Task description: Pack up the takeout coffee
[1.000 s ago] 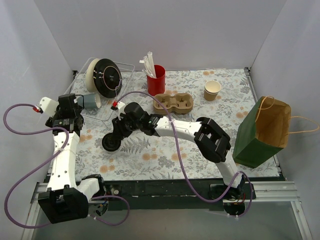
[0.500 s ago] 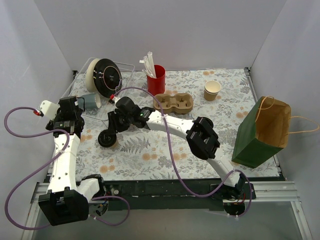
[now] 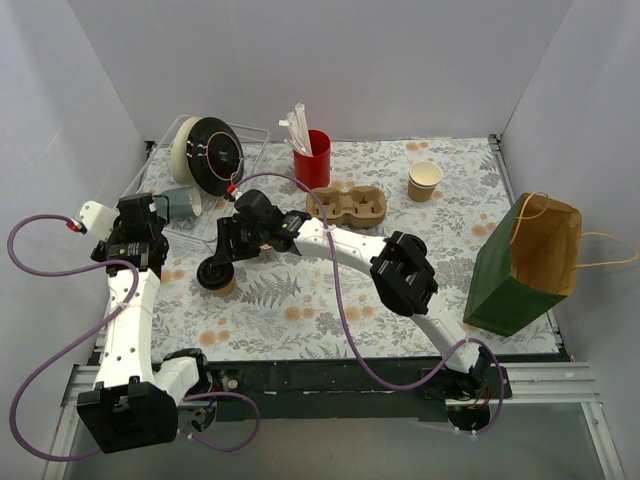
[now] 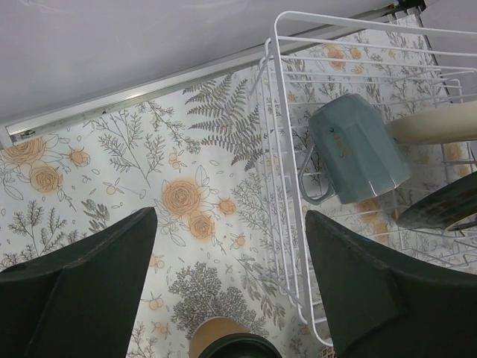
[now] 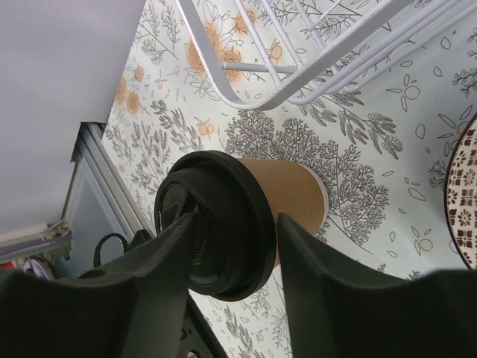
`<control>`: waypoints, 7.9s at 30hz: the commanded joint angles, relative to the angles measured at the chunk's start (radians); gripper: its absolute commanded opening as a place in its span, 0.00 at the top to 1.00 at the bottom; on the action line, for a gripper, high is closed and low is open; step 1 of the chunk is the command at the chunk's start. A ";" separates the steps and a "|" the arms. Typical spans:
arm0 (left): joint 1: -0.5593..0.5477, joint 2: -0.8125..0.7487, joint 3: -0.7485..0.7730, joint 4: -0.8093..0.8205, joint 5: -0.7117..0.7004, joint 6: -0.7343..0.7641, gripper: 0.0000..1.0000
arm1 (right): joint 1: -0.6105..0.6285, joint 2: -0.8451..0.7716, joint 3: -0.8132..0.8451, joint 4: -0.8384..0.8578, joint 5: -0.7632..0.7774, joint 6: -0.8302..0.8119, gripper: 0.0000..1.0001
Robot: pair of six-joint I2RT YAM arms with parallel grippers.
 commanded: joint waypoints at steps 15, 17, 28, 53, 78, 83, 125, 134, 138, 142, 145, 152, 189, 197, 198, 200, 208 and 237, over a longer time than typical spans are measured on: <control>-0.002 -0.028 0.162 -0.002 0.383 0.203 0.02 | -0.032 -0.206 -0.039 -0.005 0.076 -0.188 0.01; -0.002 -0.067 0.172 0.027 0.525 0.237 0.02 | -0.032 -0.305 -0.110 -0.001 0.131 -0.253 0.01; -0.014 -0.213 0.030 0.200 1.147 0.275 0.02 | -0.325 -0.838 -0.587 0.032 0.172 -0.358 0.04; -0.374 -0.142 -0.217 0.432 1.140 0.373 0.02 | -0.540 -1.280 -0.402 -0.984 1.137 -0.330 0.32; -0.404 -0.145 -0.223 0.441 1.109 0.373 0.02 | -0.546 -1.439 -0.764 -0.983 1.143 -0.261 0.50; -0.404 -0.141 -0.222 0.437 1.108 0.364 0.02 | -0.549 -1.452 -0.769 -0.923 1.113 -0.311 0.67; -0.404 0.014 0.076 0.193 0.755 0.335 0.02 | -0.318 -1.351 -0.660 -0.366 -0.141 -1.182 0.99; -0.402 0.085 0.122 0.162 0.743 0.318 0.02 | -0.181 -1.370 -0.822 -0.380 -0.002 -1.307 0.99; -0.404 0.089 0.114 0.191 0.773 0.347 0.02 | -0.172 -1.444 -0.868 -0.407 0.085 -1.370 0.99; -0.404 0.097 0.110 0.217 0.801 0.375 0.02 | -0.170 -1.522 -0.959 -0.354 0.109 -1.414 0.99; -0.404 0.134 0.125 0.213 0.816 0.375 0.02 | -0.169 -1.553 -0.988 -0.345 0.112 -1.413 0.99; -0.405 0.238 0.194 0.225 0.839 0.338 0.08 | -0.170 -1.594 -0.988 -0.388 0.086 -1.436 0.99; -0.546 0.885 0.501 0.470 0.833 0.222 0.44 | -0.170 -1.791 -0.895 -0.127 0.083 -1.049 0.44; -0.577 0.962 0.570 0.447 0.775 0.252 0.48 | -0.170 -1.775 -0.908 -0.142 0.099 -1.069 0.44; -0.578 0.970 0.571 0.447 0.772 0.254 0.49 | -0.170 -1.774 -0.912 -0.144 0.101 -1.072 0.44; -0.588 0.976 0.577 0.444 0.767 0.260 0.52 | -0.170 -1.763 -0.910 -0.150 0.102 -1.081 0.44; -0.621 0.981 0.597 0.406 0.698 0.283 0.59 | -0.170 -1.752 -0.913 -0.154 0.109 -1.094 0.44; -0.624 0.970 0.709 0.323 0.792 0.202 1.00 | -0.170 -1.765 -0.913 -0.139 0.106 -1.058 0.45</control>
